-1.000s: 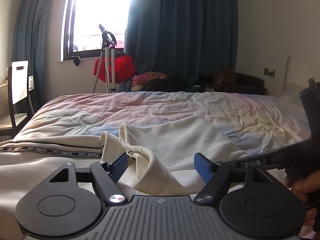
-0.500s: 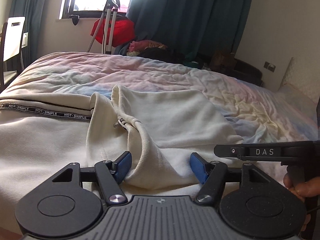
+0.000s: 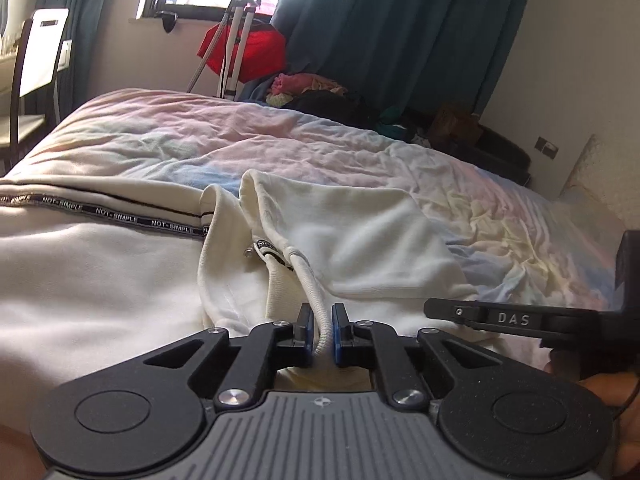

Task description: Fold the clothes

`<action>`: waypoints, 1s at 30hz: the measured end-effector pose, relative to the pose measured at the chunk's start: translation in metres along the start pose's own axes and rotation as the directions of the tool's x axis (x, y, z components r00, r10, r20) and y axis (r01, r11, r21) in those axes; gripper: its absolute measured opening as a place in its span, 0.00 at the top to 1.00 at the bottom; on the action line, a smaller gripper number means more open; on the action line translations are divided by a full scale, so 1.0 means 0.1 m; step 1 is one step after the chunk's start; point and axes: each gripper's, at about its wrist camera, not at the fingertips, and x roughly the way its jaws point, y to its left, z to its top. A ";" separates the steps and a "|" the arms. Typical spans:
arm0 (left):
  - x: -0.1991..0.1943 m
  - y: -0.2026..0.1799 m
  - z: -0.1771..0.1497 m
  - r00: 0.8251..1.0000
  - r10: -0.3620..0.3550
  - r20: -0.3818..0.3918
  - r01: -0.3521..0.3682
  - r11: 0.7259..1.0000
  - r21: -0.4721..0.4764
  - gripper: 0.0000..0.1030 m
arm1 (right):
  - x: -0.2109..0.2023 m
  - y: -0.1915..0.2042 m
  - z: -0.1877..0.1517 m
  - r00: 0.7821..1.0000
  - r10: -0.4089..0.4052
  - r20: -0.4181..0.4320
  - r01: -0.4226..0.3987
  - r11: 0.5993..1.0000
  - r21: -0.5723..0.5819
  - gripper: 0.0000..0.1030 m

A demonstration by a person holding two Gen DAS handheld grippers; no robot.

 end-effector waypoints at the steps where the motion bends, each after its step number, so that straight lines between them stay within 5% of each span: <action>1: 0.02 0.02 -0.02 1.000 0.006 -0.022 -0.007 1.000 -0.020 0.91 | 0.00 0.00 0.00 1.000 0.001 0.000 -0.001 1.000 0.001 0.61; 7: 0.12 0.08 -0.11 0.997 0.024 -0.067 -0.027 0.999 -0.044 0.90 | 0.02 0.02 -0.02 1.000 -0.007 0.008 0.007 1.000 -0.019 0.61; 12: -0.13 0.08 -0.12 0.998 0.044 -0.052 -0.046 0.998 -0.041 0.75 | 0.01 0.00 -0.03 1.000 0.002 0.022 -0.002 1.000 -0.018 0.59; 15: -0.42 0.16 -0.09 0.994 0.098 -0.038 -0.100 0.994 -0.051 0.45 | -0.02 0.01 -0.05 1.000 0.002 0.027 -0.001 1.000 -0.022 0.60; 17: -0.62 0.26 -0.04 0.983 0.183 -0.020 -0.183 0.980 -0.071 0.15 | -0.04 0.01 -0.06 1.000 0.000 0.028 0.001 1.000 -0.022 0.61; 20: -0.91 0.52 0.01 0.967 0.252 -0.026 -0.253 0.954 -0.161 0.08 | -0.08 0.01 -0.07 1.000 0.001 0.028 0.000 1.000 -0.018 0.61; 24: -1.19 1.03 0.01 0.957 0.258 -0.136 -0.291 0.855 -0.430 0.05 | -0.09 -0.01 -0.06 1.000 0.001 0.025 -0.001 1.000 -0.006 0.61; 27: -1.29 1.40 -0.12 0.963 0.201 -0.178 -0.268 0.738 -0.619 0.04 | -0.07 0.01 -0.06 1.000 -0.006 0.023 0.006 1.000 -0.012 0.61; 30: -1.28 1.74 -0.22 0.973 0.184 -0.140 -0.227 0.635 -0.739 0.07 | -0.08 0.03 -0.07 1.000 -0.014 0.025 0.014 1.000 -0.026 0.61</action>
